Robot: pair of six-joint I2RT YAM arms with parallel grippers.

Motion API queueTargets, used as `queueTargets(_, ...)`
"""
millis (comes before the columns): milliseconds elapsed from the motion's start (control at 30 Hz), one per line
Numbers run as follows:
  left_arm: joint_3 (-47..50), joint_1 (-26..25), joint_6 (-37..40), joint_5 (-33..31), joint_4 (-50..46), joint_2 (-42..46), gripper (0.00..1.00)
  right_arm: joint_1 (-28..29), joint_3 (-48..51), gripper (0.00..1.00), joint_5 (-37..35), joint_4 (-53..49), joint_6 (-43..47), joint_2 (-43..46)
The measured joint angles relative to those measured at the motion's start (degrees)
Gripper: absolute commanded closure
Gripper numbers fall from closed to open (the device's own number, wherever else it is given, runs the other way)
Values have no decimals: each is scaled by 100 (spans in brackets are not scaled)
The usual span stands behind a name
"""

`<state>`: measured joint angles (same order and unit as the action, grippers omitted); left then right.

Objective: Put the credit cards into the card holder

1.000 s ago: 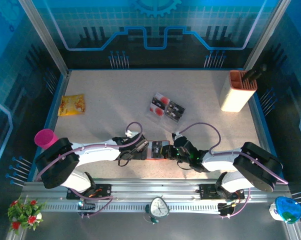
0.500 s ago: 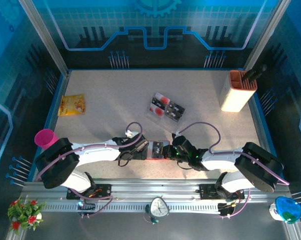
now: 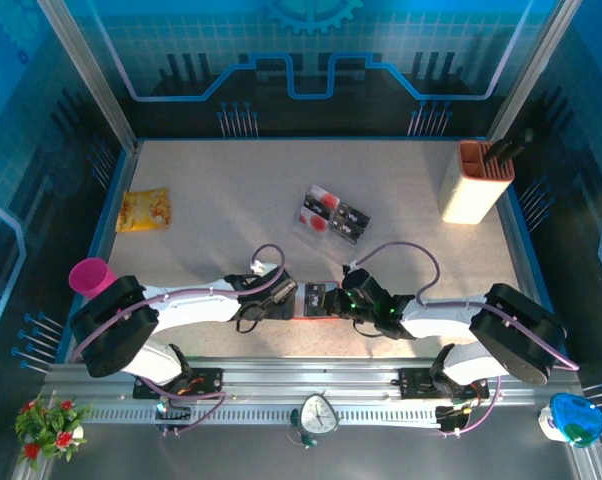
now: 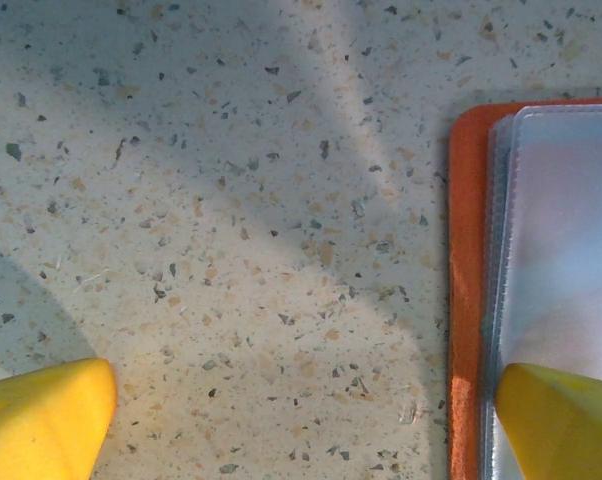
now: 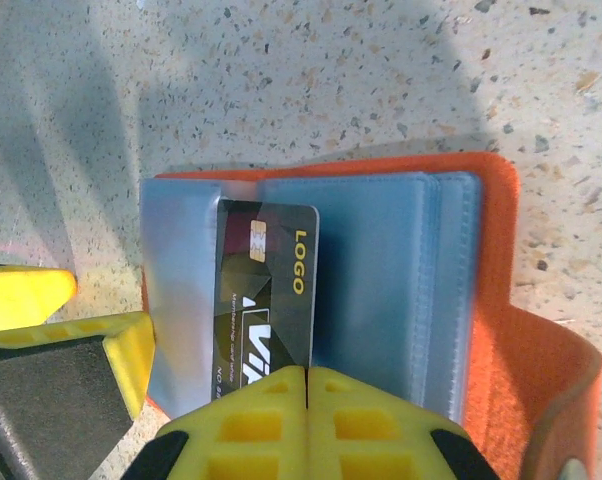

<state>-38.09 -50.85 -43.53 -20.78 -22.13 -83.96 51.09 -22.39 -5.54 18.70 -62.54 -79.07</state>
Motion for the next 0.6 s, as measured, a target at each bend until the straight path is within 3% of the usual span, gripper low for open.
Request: queueTargets(600,13,0,0,0,20,0,1,2,-345,100,153,-264,22,-334)
